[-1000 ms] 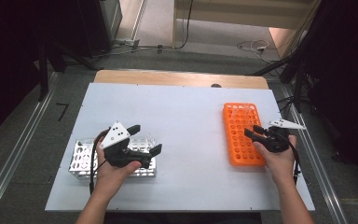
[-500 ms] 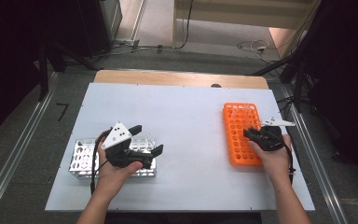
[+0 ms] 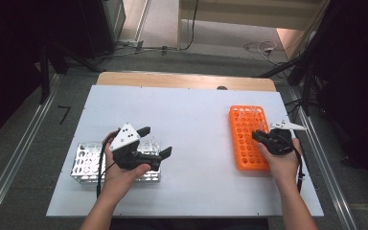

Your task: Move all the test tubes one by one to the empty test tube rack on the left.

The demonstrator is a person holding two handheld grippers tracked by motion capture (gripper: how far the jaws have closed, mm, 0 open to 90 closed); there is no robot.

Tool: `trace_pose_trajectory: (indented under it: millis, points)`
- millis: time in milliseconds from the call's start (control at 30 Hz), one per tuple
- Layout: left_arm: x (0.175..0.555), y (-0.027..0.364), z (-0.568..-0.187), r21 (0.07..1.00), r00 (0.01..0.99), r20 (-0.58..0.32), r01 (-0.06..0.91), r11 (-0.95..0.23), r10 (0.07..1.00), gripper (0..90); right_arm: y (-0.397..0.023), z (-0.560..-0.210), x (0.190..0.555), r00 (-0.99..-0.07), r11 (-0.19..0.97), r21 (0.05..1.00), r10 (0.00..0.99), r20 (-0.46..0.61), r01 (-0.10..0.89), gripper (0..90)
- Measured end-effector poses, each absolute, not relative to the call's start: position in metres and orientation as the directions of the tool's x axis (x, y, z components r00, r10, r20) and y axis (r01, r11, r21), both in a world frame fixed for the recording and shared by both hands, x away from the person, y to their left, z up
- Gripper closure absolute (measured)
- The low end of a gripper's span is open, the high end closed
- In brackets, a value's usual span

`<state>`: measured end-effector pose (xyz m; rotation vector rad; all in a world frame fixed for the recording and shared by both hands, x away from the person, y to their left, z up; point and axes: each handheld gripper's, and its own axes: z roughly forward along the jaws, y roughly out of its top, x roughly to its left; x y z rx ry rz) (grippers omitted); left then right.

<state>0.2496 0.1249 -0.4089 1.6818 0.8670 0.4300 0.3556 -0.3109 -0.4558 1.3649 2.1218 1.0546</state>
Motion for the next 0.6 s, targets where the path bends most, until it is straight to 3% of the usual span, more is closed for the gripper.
trace_pose_trajectory:
  millis: [600]
  points:
    - [0.283,0.094,-0.409,0.95,0.707,-0.122,0.287,-0.125,0.697,2.5,-0.319,-0.447,0.35,-0.449,0.191,0.814,0.889,0.094,0.548,74.7]
